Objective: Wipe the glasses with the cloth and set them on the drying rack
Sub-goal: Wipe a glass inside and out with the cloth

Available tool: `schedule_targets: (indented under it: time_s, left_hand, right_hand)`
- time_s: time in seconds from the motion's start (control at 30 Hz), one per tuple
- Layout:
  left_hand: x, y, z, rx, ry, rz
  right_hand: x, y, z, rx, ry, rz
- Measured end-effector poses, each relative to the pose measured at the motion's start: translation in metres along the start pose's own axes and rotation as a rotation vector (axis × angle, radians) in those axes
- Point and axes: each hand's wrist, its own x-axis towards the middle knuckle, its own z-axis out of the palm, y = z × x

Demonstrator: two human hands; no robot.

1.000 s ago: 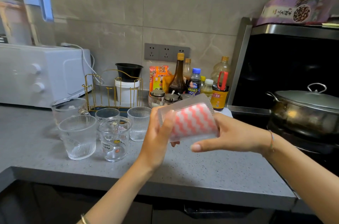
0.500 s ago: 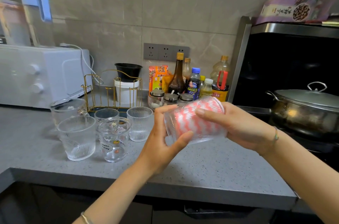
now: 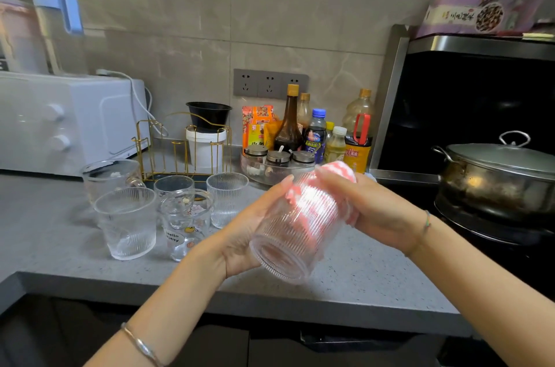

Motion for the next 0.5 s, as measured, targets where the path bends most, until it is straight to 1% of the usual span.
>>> schedule_targets:
  time_s: [0.07,0.13,0.2,0.23,0.27,0.3,0.37,0.43,0.5]
  left_hand:
    - [0.000,-0.001,0.002,-0.044,0.054,-0.005]
    - [-0.003,-0.001,0.007,-0.069,0.092,0.018]
    - [-0.006,-0.002,0.009,-0.070,0.134,0.038]
    - [-0.007,-0.001,0.007,-0.092,0.161,0.049]
    - [-0.008,0.000,0.007,-0.133,0.185,0.057]
    - [-0.008,0.000,0.004,-0.195,0.214,0.062]
    - [-0.006,0.001,0.001,-0.340,0.251,0.051]
    - [-0.004,0.001,0.004,-0.471,0.261,0.037]
    - [0.000,-0.001,0.004,-0.546,0.262,0.043]
  right_hand:
    - [0.005,0.004,-0.002,0.100,0.051,0.037]
    - [0.009,0.006,-0.004,0.215,0.152,0.025]
    - [0.009,0.004,-0.006,0.330,0.263,-0.049]
    - [0.007,0.003,-0.008,0.346,0.310,-0.114]
    - [0.004,0.001,-0.008,0.316,0.343,-0.191]
    - [0.000,0.000,-0.006,0.232,0.364,-0.275]
    - [-0.011,0.002,0.008,-0.005,0.370,-0.434]
    - [-0.018,0.014,0.030,-0.179,0.312,-0.605]
    - [-0.016,0.036,0.048,-0.344,0.229,-0.748]
